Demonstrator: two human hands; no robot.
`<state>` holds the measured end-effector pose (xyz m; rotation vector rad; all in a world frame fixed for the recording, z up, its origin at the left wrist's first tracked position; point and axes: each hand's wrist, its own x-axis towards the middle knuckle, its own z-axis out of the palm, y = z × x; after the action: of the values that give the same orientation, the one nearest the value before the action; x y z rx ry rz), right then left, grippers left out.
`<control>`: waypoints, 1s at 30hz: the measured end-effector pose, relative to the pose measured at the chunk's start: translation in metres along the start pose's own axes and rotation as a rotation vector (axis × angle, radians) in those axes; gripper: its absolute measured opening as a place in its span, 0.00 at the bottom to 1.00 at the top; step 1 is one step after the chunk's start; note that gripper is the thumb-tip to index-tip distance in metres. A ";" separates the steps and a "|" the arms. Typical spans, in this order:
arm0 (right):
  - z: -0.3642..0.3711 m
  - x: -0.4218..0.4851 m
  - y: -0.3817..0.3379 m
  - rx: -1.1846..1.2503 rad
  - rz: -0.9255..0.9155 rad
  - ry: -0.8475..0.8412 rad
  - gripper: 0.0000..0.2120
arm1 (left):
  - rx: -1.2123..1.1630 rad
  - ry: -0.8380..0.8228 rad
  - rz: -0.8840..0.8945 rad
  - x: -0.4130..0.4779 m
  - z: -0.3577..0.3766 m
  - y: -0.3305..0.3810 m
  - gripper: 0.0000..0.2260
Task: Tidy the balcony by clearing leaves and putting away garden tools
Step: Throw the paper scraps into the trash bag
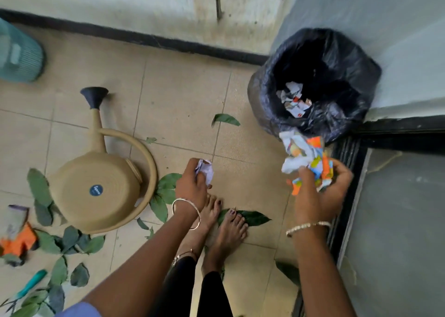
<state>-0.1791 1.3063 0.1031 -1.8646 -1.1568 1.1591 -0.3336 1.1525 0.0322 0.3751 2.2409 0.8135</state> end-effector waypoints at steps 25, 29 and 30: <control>-0.006 -0.164 -0.135 -0.234 0.185 -0.889 0.15 | -0.750 -0.368 -0.562 -0.117 -0.144 0.138 0.40; -0.016 -0.142 -0.144 -0.360 -0.003 -0.902 0.08 | -0.879 -0.360 -0.605 -0.115 -0.128 0.148 0.52; -0.018 -0.135 -0.146 -0.340 0.001 -0.910 0.08 | -0.928 -0.343 -0.611 -0.112 -0.124 0.155 0.49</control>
<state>-0.2420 1.2404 0.2804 -1.5573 -1.9241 2.0078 -0.3386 1.1619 0.2604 -0.5439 1.3280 1.2024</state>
